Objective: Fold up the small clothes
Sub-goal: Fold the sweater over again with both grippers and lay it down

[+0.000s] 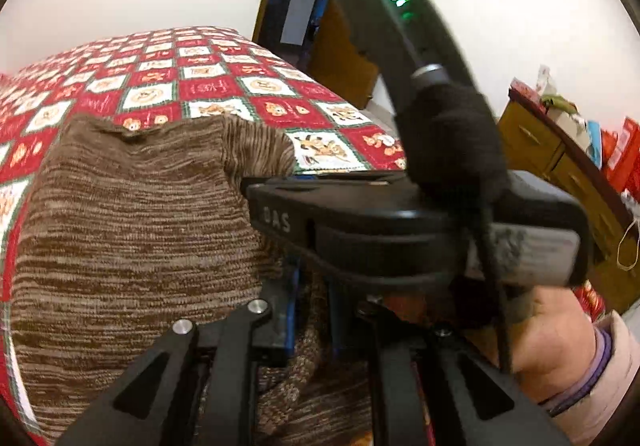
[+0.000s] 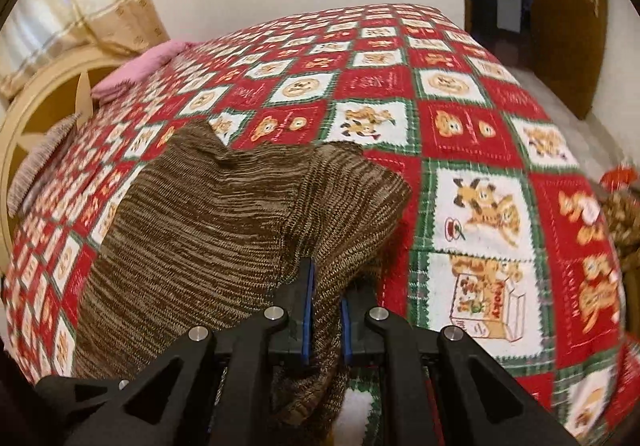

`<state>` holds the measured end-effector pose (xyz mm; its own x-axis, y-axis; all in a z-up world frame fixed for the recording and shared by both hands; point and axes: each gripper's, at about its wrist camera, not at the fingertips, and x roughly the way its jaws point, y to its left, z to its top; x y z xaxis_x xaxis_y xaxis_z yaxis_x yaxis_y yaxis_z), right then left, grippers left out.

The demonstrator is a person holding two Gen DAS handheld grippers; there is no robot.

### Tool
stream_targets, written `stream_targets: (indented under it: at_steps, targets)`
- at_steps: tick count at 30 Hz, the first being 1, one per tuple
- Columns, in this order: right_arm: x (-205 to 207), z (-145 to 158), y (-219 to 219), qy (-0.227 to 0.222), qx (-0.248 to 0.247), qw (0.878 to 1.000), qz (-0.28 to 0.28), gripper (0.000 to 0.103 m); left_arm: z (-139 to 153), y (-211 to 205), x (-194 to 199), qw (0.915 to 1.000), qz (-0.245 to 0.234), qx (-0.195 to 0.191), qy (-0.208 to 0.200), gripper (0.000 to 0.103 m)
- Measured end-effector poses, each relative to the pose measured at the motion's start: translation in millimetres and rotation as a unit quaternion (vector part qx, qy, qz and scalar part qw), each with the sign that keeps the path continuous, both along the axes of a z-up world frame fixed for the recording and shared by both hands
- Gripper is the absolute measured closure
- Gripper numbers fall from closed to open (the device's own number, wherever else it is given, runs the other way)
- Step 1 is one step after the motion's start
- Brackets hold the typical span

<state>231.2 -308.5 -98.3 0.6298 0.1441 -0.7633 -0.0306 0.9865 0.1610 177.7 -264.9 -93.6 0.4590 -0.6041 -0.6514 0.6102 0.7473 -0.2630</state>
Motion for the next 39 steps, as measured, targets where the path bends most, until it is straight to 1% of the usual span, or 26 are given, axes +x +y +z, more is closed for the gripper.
stream_targets:
  at_steps: [2, 3, 4, 5, 6, 7, 8, 10, 12, 13, 15, 17, 21, 23, 25, 28, 29, 30, 31, 32, 34, 35, 36, 37, 38, 39]
  targets:
    - [0, -2, 0, -0.001, 0.002, 1.000, -0.003, 0.092, 4, 7, -8, 0.9999, -0.012, 0.001, 0.005, 0.087]
    - [-2, -2, 0, -0.001, -0.002, 1.000, -0.006, 0.091, 7, 14, -11, 0.9998, -0.017, 0.001, 0.008, 0.081]
    - [-3, -1, 1, -0.002, -0.006, 1.000, -0.011, 0.089, 11, 27, -16, 0.9996, -0.022, -0.003, 0.018, 0.071]
    - [-6, 1, 3, -0.004, -0.013, 1.000, -0.018, 0.078, 13, 39, -21, 0.9993, -0.023, -0.007, 0.028, 0.062]
    - [-9, 4, 4, -0.006, -0.020, 0.999, -0.026, 0.065, 12, 47, -23, 0.9991, -0.023, -0.010, 0.035, 0.048]
    - [-15, 8, 3, -0.008, -0.026, 0.999, -0.038, 0.059, 12, 63, -29, 0.9988, -0.021, -0.017, 0.041, 0.042]
    - [-26, 13, 3, -0.010, -0.025, 0.998, -0.062, 0.050, 11, 78, -33, 0.9985, -0.020, -0.024, 0.045, 0.041]
    - [-44, 22, 7, -0.018, -0.007, 0.996, -0.090, 0.049, 5, 110, -36, 0.9982, -0.004, -0.029, 0.051, 0.041]
    - [-70, 34, 17, -0.028, 0.029, 0.993, -0.109, 0.049, 0, 130, -34, 0.9979, 0.016, -0.031, 0.055, 0.041]
    - [-79, 39, 26, -0.032, 0.042, 0.993, -0.109, 0.049, -1, 143, -35, 0.9972, 0.026, -0.037, 0.060, 0.041]
    - [-106, 48, 33, -0.044, 0.065, 0.992, -0.098, 0.049, -2, 153, -34, 0.9969, 0.037, -0.038, 0.059, 0.041]
    - [-127, 55, 48, -0.058, 0.070, 0.992, -0.084, 0.049, -1, 158, -34, 0.9973, 0.054, -0.027, 0.043, 0.041]
    - [-151, 57, 77, -0.058, 0.065, 0.994, -0.069, 0.049, -1, 153, -32, 0.9963, 0.082, 0.025, 0.003, 0.041]
    - [-154, 55, 91, -0.054, 0.048, 0.996, -0.061, 0.049, -6, 152, -22, 0.9965, 0.079, 0.022, 0.014, 0.041]
    - [-148, 45, 105, -0.036, 0.004, 0.997, -0.073, 0.049, -10, 146, -19, 0.9962, 0.077, 0.022, 0.034, 0.041]
    - [-137, 25, 106, -0.001, 0.007, 0.997, -0.083, 0.049, -16, 135, -11, 0.9953, 0.077, 0.025, 0.053, 0.041]
    - [-134, 18, 105, 0.008, 0.010, 0.996, -0.091, 0.063, -17, 133, -10, 0.9947, 0.080, 0.026, 0.059, 0.041]
    - [-133, 12, 103, 0.015, 0.014, 0.995, -0.096, 0.089, -19, 130, -7, 0.9941, 0.082, 0.026, 0.066, 0.044]
    - [-132, 6, 103, 0.024, 0.021, 0.994, -0.100, 0.090, -19, 132, -8, 0.9939, 0.083, 0.027, 0.067, 0.060]
    - [-134, 3, 103, 0.023, 0.032, 0.994, -0.105, 0.090, -21, 132, -5, 0.9937, 0.084, 0.031, 0.068, 0.078]
    - [-137, 3, 109, 0.020, 0.057, 0.995, -0.083, 0.092, -23, 138, -4, 0.9936, 0.085, 0.035, 0.066, 0.084]
    - [-140, 3, 112, 0.018, 0.091, 0.994, -0.052, 0.096, -23, 143, -3, 0.9938, 0.083, 0.027, 0.070, 0.085]
    - [-142, 3, 113, 0.019, 0.104, 0.993, -0.042, 0.096, -24, 147, -1, 0.9938, 0.081, 0.020, 0.073, 0.085]
    - [-144, 1, 113, 0.025, 0.095, 0.994, -0.045, 0.096, -24, 150, -1, 0.9939, 0.080, 0.015, 0.075, 0.085]
    - [-145, -3, 108, 0.033, 0.072, 0.995, -0.059, 0.096, -25, 152, -1, 0.9941, 0.079, 0.011, 0.074, 0.085]
    - [-147, -6, 101, 0.034, 0.066, 0.995, -0.070, 0.096, -26, 153, -2, 0.9942, 0.078, 0.009, 0.073, 0.085]
